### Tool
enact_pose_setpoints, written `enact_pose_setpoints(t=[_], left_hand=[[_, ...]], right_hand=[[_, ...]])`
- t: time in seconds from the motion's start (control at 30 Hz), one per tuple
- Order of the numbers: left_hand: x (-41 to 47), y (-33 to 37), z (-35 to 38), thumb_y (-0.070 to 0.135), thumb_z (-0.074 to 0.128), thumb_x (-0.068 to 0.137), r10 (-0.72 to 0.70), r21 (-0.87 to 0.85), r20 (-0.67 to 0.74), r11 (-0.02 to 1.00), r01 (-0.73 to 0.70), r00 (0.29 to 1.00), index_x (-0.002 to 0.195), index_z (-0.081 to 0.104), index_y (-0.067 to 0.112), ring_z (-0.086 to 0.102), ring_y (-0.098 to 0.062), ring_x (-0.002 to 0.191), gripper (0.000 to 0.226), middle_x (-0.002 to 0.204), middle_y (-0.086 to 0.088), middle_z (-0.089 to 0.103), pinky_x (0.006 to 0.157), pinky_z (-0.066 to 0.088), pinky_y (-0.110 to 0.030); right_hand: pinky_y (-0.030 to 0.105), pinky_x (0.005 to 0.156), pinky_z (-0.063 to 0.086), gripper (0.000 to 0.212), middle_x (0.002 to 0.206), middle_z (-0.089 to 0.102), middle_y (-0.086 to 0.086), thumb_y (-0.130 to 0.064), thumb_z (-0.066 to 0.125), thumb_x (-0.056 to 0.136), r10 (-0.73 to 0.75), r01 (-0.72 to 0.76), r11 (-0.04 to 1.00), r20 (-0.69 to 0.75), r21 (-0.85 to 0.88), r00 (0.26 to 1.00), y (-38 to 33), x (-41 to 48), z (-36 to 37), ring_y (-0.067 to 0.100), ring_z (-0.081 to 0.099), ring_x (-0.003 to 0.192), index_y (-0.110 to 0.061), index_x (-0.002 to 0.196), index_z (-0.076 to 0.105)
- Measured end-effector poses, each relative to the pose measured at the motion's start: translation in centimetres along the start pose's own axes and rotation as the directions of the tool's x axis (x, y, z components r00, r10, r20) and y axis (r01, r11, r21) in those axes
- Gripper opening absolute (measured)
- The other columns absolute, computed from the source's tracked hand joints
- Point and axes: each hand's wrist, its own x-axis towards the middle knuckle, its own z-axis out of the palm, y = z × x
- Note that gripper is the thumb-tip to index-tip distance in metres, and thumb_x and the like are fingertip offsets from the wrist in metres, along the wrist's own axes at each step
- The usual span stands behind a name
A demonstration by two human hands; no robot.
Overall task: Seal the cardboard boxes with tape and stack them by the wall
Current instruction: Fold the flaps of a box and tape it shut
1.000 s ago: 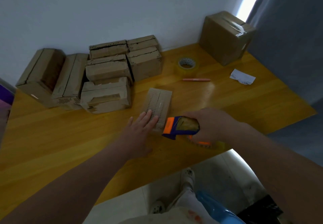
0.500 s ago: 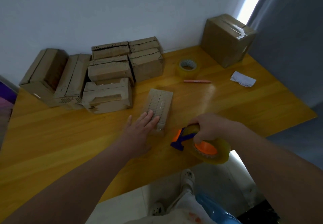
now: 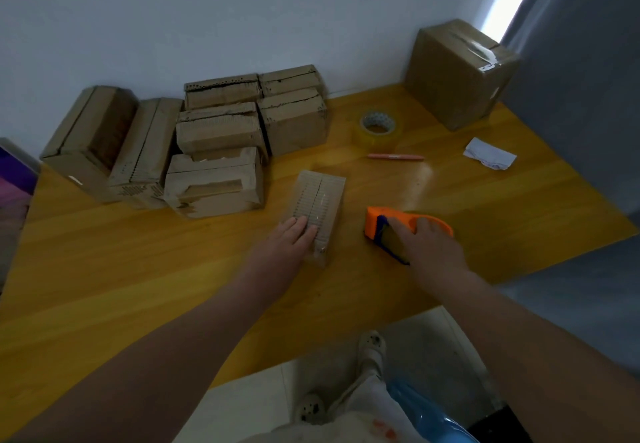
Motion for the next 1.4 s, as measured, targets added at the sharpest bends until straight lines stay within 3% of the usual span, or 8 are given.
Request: enact_pose_setpoints(t=[0.13, 0.27, 0.43, 0.73, 0.87, 1.03, 1.23, 1.4], left_hand=[[0.0, -0.2, -0.3, -0.006, 0.083, 0.06, 0.082, 0.013, -0.178, 0.997, -0.08, 0.981, 0.118, 0.065, 0.004, 0.066, -0.032, 0.106, 0.061, 0.12, -0.016, 0.065, 0.083, 0.055, -0.039], [0.3, -0.5, -2.5, -0.005, 0.088, 0.046, 0.075, 0.009, -0.238, 0.997, -0.075, 0.968, 0.092, 0.072, 0.007, 0.07, -0.029, 0.077, 0.051, 0.094, -0.012, 0.071, 0.052, 0.058, -0.035], [1.5, -0.4, -6.8, 0.014, 0.056, 0.091, -0.046, -0.029, -0.19, 0.999, 0.042, 0.981, 0.117, 0.062, 0.019, 0.061, -0.02, 0.1, 0.027, 0.118, -0.001, 0.062, 0.075, 0.053, -0.031], [3.4, 0.5, -8.0, 0.013, 0.052, 0.093, -0.017, 0.056, -0.013, 0.998, 0.018, 1.0, 0.111, 0.058, 0.024, 0.059, -0.019, 0.097, 0.022, 0.105, 0.002, 0.06, 0.076, 0.053, -0.034], [1.8, 1.5, -6.9, 0.017, 0.063, 0.088, -0.048, 0.012, -0.289, 0.999, 0.053, 0.956, 0.128, 0.056, 0.019, 0.05, -0.024, 0.124, 0.041, 0.134, -0.005, 0.054, 0.1, 0.044, -0.037], [-0.9, 1.1, -4.7, 0.016, 0.077, 0.074, 0.118, -0.065, -0.345, 0.987, -0.149, 0.931, 0.102, 0.071, 0.007, 0.065, -0.031, 0.096, 0.03, 0.107, -0.012, 0.069, 0.083, 0.056, -0.047], [-1.9, 0.2, -2.4, 0.045, 0.031, 0.098, 0.169, -0.232, -0.112, 0.954, -0.191, 0.979, 0.148, 0.032, 0.023, 0.013, -0.007, 0.145, 0.054, 0.155, 0.008, 0.026, 0.115, -0.004, -0.022], [-2.1, 0.0, -1.7, 0.053, 0.021, 0.09, 0.191, -0.282, -0.123, 0.934, -0.218, 0.974, 0.147, 0.033, 0.022, 0.007, -0.001, 0.139, 0.066, 0.154, 0.007, 0.028, 0.112, -0.006, -0.02]], right_hand=[[0.031, 0.067, 0.045, 0.085, 0.132, 0.039, 0.009, -0.017, 0.055, 0.096, -0.035, 0.033, 0.999, 0.054, 0.043, 0.998, -0.5, -0.2, 1.7, 0.025, 0.055, 0.105, -0.034, 0.153, -0.005], [0.035, 0.079, 0.05, 0.075, 0.134, 0.039, 0.009, -0.028, 0.057, 0.094, -0.062, 0.052, 0.988, 0.061, 0.148, 0.996, -0.3, 0.0, 0.8, 0.028, 0.049, 0.116, -0.034, 0.151, 0.01], [0.036, 0.098, 0.044, 0.062, 0.145, 0.036, 0.002, -0.033, 0.059, 0.094, -0.098, 0.151, 0.89, -0.142, 0.43, 0.985, -1.1, 0.4, -3.2, 0.024, 0.04, 0.131, -0.029, 0.149, 0.03], [0.024, 0.088, 0.045, 0.046, 0.135, 0.057, -0.003, -0.021, 0.058, 0.096, -0.331, 0.325, 0.612, -0.14, 0.72, 0.933, -5.2, -0.2, -5.3, 0.016, 0.06, 0.102, -0.025, 0.141, 0.048], [0.025, 0.081, 0.045, 0.033, 0.118, 0.066, -0.002, -0.016, 0.058, 0.095, -0.293, 0.303, 0.618, -0.146, 0.726, 0.945, -5.3, -0.1, -3.9, 0.01, 0.056, 0.085, -0.023, 0.127, 0.062], [0.028, 0.093, 0.049, 0.029, 0.114, 0.069, -0.006, -0.016, 0.061, 0.094, -0.276, 0.271, 0.55, -0.134, 0.79, 0.952, -4.8, -0.1, -3.5, 0.007, 0.061, 0.104, -0.022, 0.122, 0.067], [0.027, 0.079, 0.054, 0.028, 0.112, 0.071, 0.0, -0.021, 0.063, 0.093, -0.209, 0.164, 0.402, -0.084, 0.901, 0.974, -4.5, 0.0, -3.1, 0.01, 0.064, 0.095, -0.017, 0.121, 0.069], [0.026, 0.068, 0.052, 0.03, 0.105, 0.072, 0.003, -0.023, 0.069, 0.089, -0.118, 0.074, 0.317, -0.038, 0.946, 0.992, -5.1, -0.1, -2.7, 0.016, 0.063, 0.088, -0.014, 0.117, 0.07]])
